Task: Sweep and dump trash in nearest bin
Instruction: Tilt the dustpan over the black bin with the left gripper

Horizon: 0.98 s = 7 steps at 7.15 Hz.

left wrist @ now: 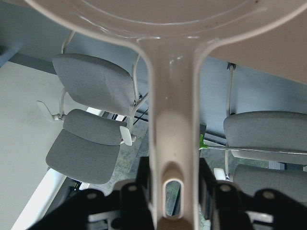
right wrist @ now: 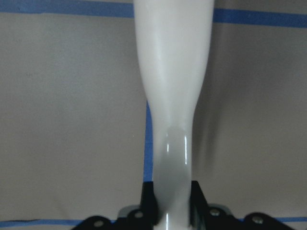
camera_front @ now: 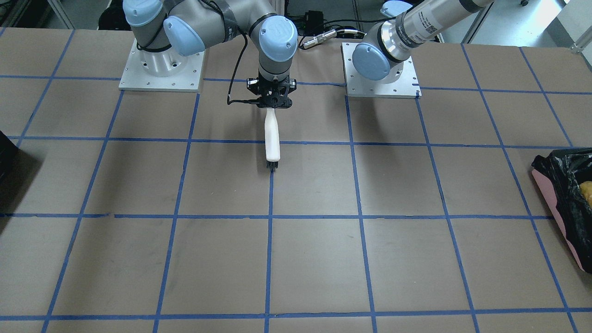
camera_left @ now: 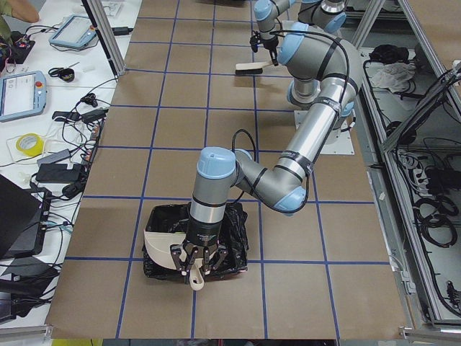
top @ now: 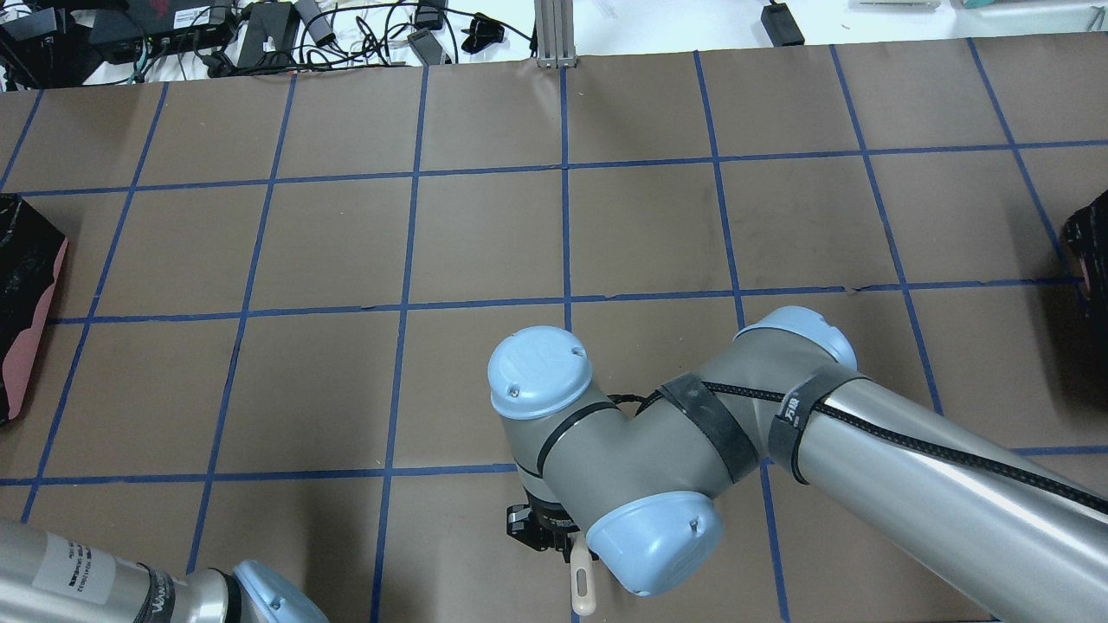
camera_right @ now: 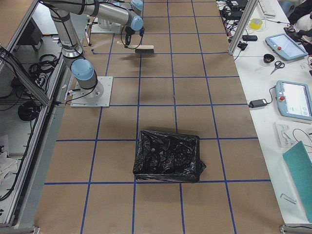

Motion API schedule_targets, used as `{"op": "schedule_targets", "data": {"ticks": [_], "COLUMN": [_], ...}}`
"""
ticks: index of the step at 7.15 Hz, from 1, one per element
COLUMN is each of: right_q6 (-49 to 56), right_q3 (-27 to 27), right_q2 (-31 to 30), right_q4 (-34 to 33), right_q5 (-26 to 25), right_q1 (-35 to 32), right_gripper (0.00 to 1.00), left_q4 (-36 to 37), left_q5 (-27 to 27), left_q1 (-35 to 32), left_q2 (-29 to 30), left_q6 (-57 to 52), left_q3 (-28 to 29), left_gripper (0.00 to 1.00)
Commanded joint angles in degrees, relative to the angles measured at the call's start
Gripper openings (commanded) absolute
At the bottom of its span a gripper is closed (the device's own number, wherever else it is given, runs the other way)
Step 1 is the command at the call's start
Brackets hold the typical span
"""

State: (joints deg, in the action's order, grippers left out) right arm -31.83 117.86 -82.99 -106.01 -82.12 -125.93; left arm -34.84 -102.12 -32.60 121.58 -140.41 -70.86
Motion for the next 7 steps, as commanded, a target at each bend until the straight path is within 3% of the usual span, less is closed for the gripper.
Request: {"op": "schedule_targets", "data": {"ticks": [1, 3, 4, 5, 6, 7], "right_q6": [0.02, 0.02, 0.11, 0.19, 0.28, 0.28], "right_q3": [0.18, 0.18, 0.18, 0.18, 0.18, 0.27], "right_q2": [0.55, 1.16, 1.25, 1.34, 1.43, 1.43], "right_q4": [-0.33, -0.51, -1.03, -1.30, -1.39, -1.39], "right_q5": [-0.06, -0.06, -0.06, -0.15, -1.11, -1.20], "right_q1": [-0.02, -0.63, -0.63, -0.63, -0.63, -0.72], "right_gripper": [0.05, 0.10, 0.21, 0.43, 0.56, 0.63], "left_q4": [3.00, 0.94, -3.87, -9.14, -15.45, -21.17], "left_q5": [-0.54, 0.07, -0.01, -0.71, -1.85, -2.03], "left_q1": [-0.01, -0.35, -2.27, -5.51, -7.80, -9.74], "left_q2": [-0.03, -2.38, -5.01, -7.90, -10.28, -12.22], "left_q6": [-2.23, -2.67, -1.54, 1.95, 13.47, 19.33], "left_q3": [0.02, 0.20, 0.98, 1.42, 1.17, 0.73], "left_gripper": [0.00, 0.00, 0.00, 0.00, 0.00, 0.00]}}
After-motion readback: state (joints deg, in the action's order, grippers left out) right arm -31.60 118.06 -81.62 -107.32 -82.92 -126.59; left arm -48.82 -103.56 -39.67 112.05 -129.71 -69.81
